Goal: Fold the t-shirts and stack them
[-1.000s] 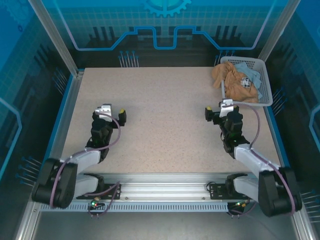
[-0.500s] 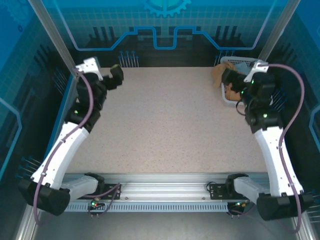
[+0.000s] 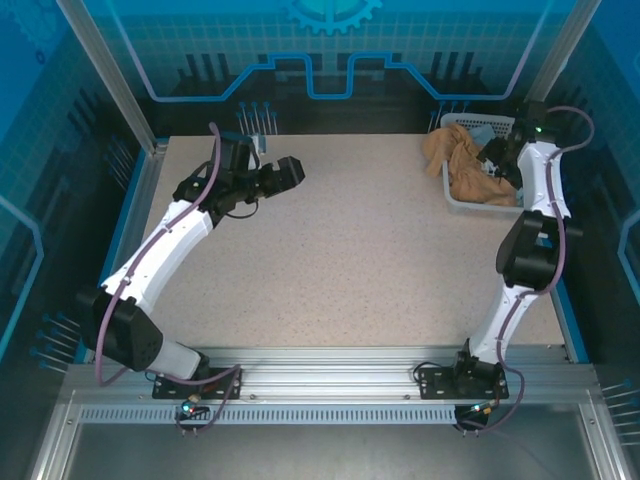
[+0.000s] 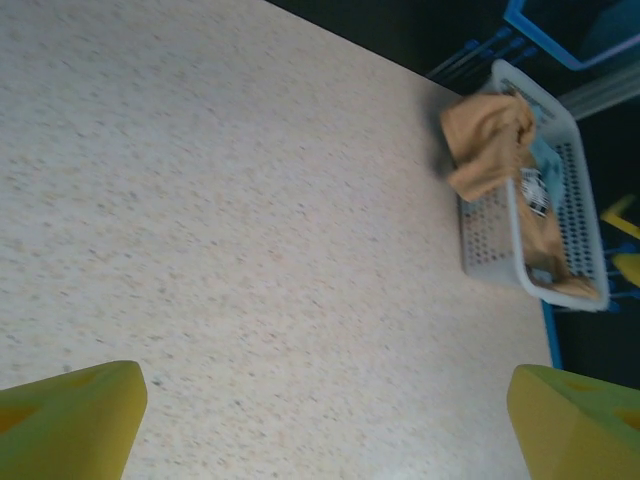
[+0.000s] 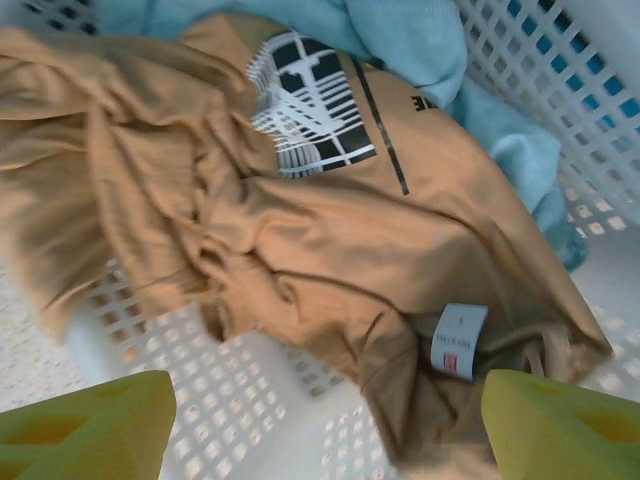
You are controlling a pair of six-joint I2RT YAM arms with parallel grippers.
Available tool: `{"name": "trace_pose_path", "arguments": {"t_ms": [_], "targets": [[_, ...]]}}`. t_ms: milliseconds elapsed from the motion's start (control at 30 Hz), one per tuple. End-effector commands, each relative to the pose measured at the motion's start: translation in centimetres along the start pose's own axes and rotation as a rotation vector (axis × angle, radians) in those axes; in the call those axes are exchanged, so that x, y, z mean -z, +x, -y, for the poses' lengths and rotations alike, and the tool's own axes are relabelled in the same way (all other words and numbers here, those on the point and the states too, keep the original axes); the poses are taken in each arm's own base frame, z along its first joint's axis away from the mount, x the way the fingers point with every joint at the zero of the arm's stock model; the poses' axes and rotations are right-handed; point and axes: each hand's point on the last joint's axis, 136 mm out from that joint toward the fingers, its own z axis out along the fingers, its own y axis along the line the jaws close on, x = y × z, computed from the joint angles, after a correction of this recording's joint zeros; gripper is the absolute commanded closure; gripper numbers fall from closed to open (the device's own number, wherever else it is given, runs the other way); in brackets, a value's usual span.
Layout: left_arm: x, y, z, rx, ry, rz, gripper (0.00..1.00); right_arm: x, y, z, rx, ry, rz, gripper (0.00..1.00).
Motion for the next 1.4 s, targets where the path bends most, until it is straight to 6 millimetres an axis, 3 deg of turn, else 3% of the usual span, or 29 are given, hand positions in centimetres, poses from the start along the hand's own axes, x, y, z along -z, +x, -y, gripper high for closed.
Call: {"name": "trace_pose_path", "arguments": {"t_ms": [0, 233, 267, 533, 633, 733, 833, 900, 1033, 1233, 1367], "targets": [[0.8, 1.0, 1.7, 0.025, 0.076, -0.040, 0.07, -1.7, 0.7, -1.9, 0.043, -0.096, -0.098, 0.19], [1.2, 1.7, 1.5, 0.038, 0.074, -0.045, 0.12, -7.1, 1.6, -3.8, 0.029, -0.137, -0.155, 0.28], [1.3, 1.8, 1.5, 0.040, 0.075, -0.045, 0.13, -8.8, 2.4, -3.8, 0.028, -0.125, -0.182, 0.30], [2.3, 1.5, 2.0, 0.059, 0.099, -0.015, 0.18, -12.6, 4.5, -4.6, 0.047, -0.061, -0.203, 0.42], [2.6, 1.2, 2.2, 0.060, 0.105, -0.005, 0.20, -13.4, 4.5, -4.6, 0.036, -0.045, -0.200, 0.53], [2.8, 1.2, 2.2, 0.059, 0.105, -0.003, 0.22, -13.5, 3.9, -4.6, 0.038, -0.035, -0.179, 0.74], [2.9, 1.2, 2.2, 0.061, 0.100, 0.000, 0.24, -12.2, 2.9, -5.0, 0.059, -0.031, -0.130, 0.93], [2.9, 1.2, 2.1, 0.064, 0.099, -0.002, 0.24, -10.8, 2.2, -5.5, 0.084, -0.027, -0.087, 1.00], [2.5, 1.4, 2.0, 0.073, 0.100, -0.011, 0.26, -7.4, 0.8, -6.3, 0.126, -0.013, 0.002, 1.00], [1.6, 1.5, 2.0, 0.078, 0.105, -0.026, 0.28, -0.2, -1.4, -8.0, 0.157, -0.044, 0.162, 1.00], [1.3, 1.4, 2.1, 0.076, 0.107, -0.029, 0.28, 4.9, -2.1, -10.1, 0.172, -0.124, 0.256, 1.00]]}}
